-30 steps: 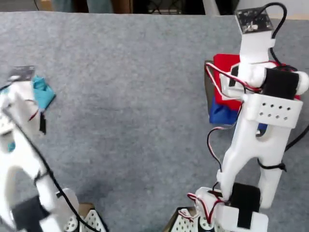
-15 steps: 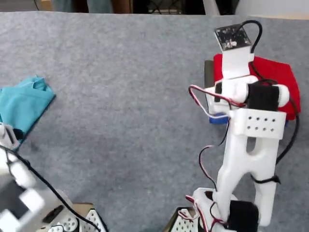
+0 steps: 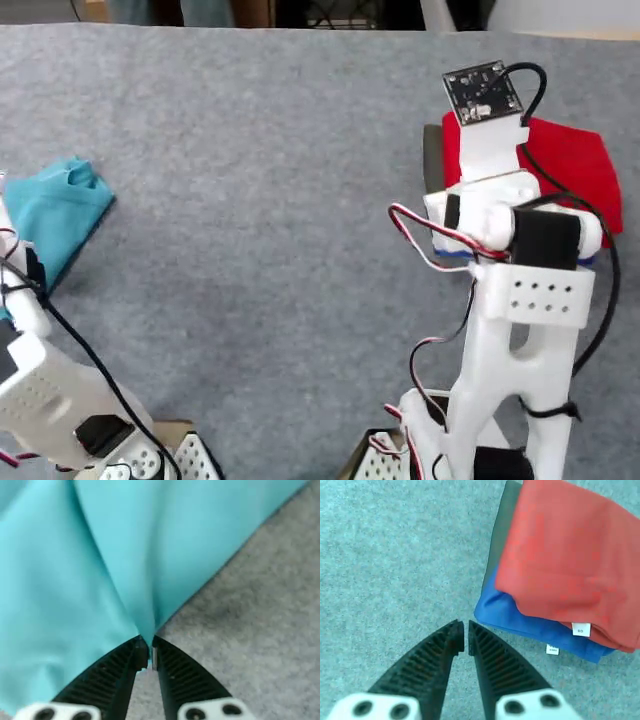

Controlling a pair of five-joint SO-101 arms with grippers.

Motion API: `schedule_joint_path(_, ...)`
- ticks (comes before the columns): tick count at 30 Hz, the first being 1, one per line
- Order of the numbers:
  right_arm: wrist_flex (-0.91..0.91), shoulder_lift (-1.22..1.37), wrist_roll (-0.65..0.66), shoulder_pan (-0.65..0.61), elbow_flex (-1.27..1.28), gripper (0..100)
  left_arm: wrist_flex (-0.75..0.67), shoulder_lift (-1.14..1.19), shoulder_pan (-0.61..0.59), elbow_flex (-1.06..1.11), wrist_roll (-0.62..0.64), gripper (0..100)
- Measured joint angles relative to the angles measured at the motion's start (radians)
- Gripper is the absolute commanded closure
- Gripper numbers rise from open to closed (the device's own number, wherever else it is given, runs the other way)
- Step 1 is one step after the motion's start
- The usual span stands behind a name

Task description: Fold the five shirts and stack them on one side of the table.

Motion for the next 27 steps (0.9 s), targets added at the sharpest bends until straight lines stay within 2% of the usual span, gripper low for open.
schedule_joint_path(12, 0.000, -0.021, 0.037, 0.000, 0.000, 97.2, 0.092, 0.003, -0.009, -0.072, 0.048, 96)
schedule_joint_path(18, 0.000, -0.021, 0.037, 0.000, 0.002, 97.2, 0.094, -0.011, -0.025, -0.118, 0.097, 80)
schedule_joint_path(25, 0.000, -0.021, 0.037, 0.000, 0.002, 97.2, 0.075, 0.075, 0.011, -0.150, 0.101, 81)
schedule_joint_path(27, 0.000, -0.021, 0.037, 0.000, 0.002, 97.2, 0.074, 0.126, 0.017, -0.175, 0.103, 84)
